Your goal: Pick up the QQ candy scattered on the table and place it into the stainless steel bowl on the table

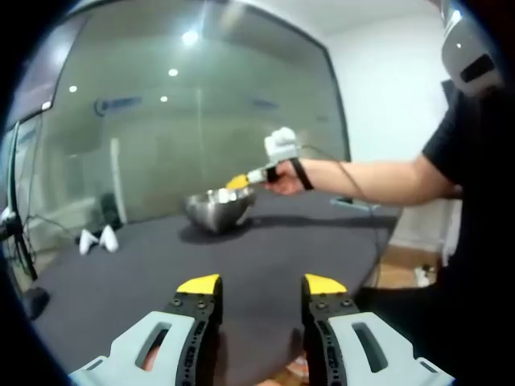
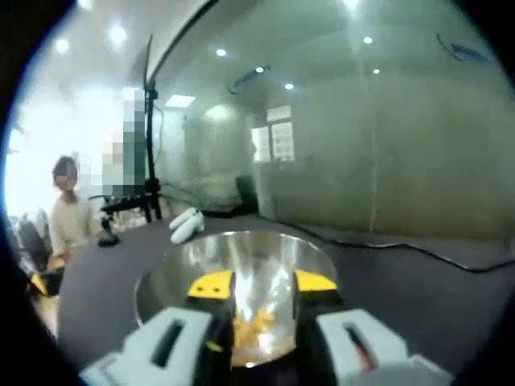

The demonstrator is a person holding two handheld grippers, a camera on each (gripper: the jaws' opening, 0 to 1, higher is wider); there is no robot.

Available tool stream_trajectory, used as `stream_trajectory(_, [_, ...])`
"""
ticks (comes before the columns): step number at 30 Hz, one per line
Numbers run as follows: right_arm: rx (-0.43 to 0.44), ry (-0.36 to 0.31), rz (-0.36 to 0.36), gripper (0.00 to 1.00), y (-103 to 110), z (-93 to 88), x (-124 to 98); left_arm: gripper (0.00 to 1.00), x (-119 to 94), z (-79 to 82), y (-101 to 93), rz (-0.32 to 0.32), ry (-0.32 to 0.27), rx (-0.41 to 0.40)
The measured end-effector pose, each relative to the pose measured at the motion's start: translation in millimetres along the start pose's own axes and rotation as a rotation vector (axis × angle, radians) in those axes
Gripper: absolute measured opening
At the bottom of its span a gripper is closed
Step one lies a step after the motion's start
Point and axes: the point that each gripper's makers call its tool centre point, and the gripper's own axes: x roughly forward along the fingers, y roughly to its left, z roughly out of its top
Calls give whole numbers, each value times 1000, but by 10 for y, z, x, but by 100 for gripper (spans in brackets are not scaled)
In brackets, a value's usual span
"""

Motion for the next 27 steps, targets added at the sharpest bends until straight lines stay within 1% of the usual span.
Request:
stream_trajectory(3, [4,-6,7,27,4,2,-96,41,12,60,-5,-11,-21,-12])
stream_trajectory(7, [8,-16,23,26,49,14,-251,41,38,69,5,-10,-18,-4])
stream_trajectory(11, [36,-33,44,24,137,-1,-460,41,65,67,-4,-12,-17,-3])
stream_trajectory(13, [52,-39,60,23,225,-45,-582,41,75,62,-6,-11,-16,-6])
stream_trajectory(16, [46,-38,95,24,373,-132,-774,41,85,75,3,-7,-22,-22])
stream_trajectory(19, [7,-34,118,26,471,-211,-1000,41,87,95,32,0,-34,-33])
stream_trajectory(21, [-22,-37,127,26,461,-266,-1160,41,91,72,83,19,-26,-41])
stream_trajectory(24, [-8,-51,135,25,499,-320,-1416,41,89,64,115,31,-30,-53])
stream_trajectory(26, [-11,-73,139,24,560,-332,-1599,41,94,69,103,29,-30,-54])
stream_trajectory(27, [-15,-77,140,24,578,-345,-1656,41,100,73,91,28,-28,-51])
